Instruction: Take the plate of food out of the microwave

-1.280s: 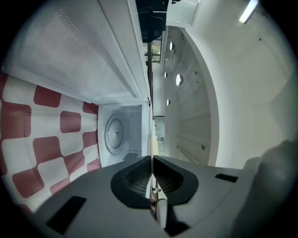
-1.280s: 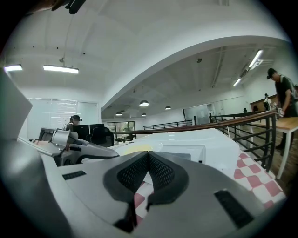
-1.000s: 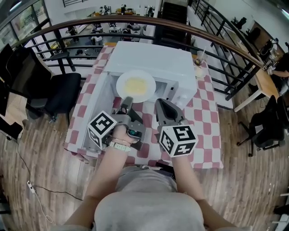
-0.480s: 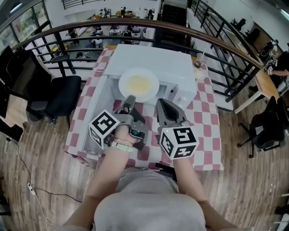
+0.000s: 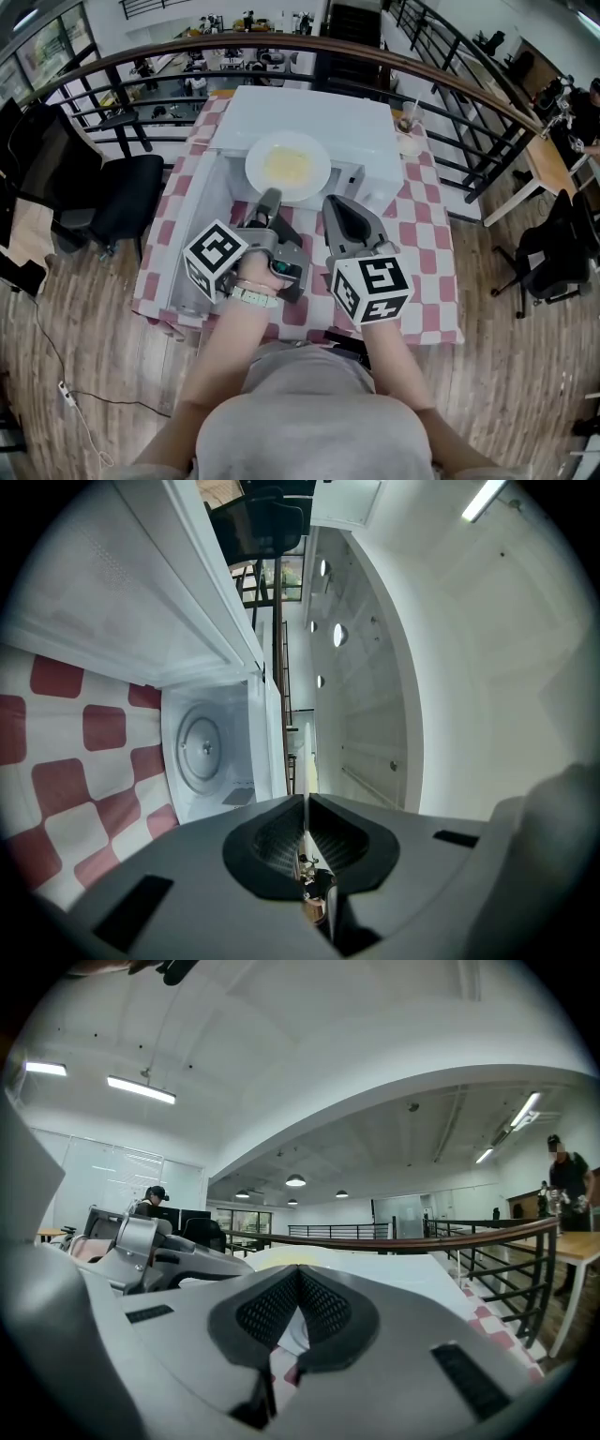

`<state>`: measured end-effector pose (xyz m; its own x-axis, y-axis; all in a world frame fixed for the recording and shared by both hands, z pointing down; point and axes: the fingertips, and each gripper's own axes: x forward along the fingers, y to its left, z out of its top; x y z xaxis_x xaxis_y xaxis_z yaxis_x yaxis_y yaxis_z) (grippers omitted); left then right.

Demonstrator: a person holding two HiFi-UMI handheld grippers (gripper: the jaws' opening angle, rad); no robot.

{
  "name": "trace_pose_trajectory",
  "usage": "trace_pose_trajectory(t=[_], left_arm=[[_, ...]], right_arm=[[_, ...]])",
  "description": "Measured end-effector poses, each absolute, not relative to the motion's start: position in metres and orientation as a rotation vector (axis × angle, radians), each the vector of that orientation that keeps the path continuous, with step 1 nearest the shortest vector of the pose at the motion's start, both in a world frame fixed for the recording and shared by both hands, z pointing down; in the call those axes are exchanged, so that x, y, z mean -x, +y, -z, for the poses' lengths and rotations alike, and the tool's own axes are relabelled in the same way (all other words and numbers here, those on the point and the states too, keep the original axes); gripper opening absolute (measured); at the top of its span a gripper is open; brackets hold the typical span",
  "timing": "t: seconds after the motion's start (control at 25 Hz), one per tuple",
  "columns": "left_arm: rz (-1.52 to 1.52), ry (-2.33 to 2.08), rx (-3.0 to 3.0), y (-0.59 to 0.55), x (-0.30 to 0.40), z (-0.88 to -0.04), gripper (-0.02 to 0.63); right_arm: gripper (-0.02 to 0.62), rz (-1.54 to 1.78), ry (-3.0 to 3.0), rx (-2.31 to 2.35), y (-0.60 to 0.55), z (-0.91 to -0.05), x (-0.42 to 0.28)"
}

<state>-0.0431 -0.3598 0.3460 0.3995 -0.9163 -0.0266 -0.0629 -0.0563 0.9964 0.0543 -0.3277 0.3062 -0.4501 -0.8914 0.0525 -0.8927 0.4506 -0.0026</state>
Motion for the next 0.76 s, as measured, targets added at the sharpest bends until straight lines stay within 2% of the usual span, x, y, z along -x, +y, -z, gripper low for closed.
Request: trace_pose_trajectory(t=[0.76], left_arm=[[0.874,-0.903,-1.470,-0.361,0.026,-0.346,0.017]], right_arm=[[0.025,-0.027,-2.622,-1.632,-0.326,-0.308,-0.064]])
